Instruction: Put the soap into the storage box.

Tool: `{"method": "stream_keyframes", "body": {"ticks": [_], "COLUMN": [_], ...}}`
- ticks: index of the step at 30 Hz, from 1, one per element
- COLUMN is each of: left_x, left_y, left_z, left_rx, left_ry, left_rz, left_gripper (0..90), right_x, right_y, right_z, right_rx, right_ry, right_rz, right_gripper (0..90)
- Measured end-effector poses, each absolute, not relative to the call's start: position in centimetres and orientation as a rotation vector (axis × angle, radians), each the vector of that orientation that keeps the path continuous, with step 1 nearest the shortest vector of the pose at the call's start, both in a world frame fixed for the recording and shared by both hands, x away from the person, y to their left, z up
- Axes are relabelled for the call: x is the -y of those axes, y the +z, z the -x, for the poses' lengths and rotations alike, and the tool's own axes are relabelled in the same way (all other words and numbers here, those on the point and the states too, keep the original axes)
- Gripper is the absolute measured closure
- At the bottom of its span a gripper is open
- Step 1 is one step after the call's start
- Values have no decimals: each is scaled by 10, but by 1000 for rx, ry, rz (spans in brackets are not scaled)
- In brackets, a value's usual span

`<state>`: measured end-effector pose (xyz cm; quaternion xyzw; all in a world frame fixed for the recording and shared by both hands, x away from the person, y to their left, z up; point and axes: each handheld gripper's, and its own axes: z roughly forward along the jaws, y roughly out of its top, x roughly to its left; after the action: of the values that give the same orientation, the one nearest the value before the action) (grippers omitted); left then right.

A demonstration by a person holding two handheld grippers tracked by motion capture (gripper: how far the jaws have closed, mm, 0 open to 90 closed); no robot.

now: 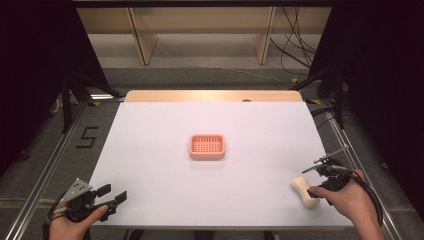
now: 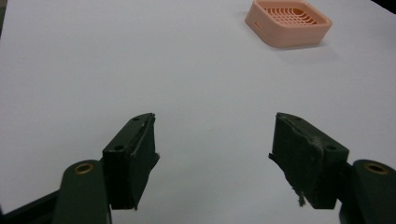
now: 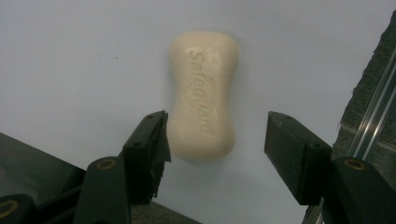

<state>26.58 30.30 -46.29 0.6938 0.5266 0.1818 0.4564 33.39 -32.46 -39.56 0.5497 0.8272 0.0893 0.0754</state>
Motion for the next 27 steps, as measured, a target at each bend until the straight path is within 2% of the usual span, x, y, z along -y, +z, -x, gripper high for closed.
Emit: {"method": "stream_keyframes", "body": {"ticks": [8, 19, 27], "left_x": [-303, -302, -301], "left_y": [-464, -464, -464], "left_z": [-266, -266, -266], "left_rx": [-1299, -1277, -1275], "left_ry": [437, 426, 421], "left_rz": [-1723, -1726, -1734], "left_gripper": [295, 294, 295], "right_x": [322, 320, 313], "right_y": [-392, -391, -402], "right_z": [-336, -348, -361], "right_rx": [-2495, -2540, -2565], "right_ry": [154, 139, 116], "right_rz": [-1754, -1730, -1723], "right_gripper": [395, 409, 409]}}
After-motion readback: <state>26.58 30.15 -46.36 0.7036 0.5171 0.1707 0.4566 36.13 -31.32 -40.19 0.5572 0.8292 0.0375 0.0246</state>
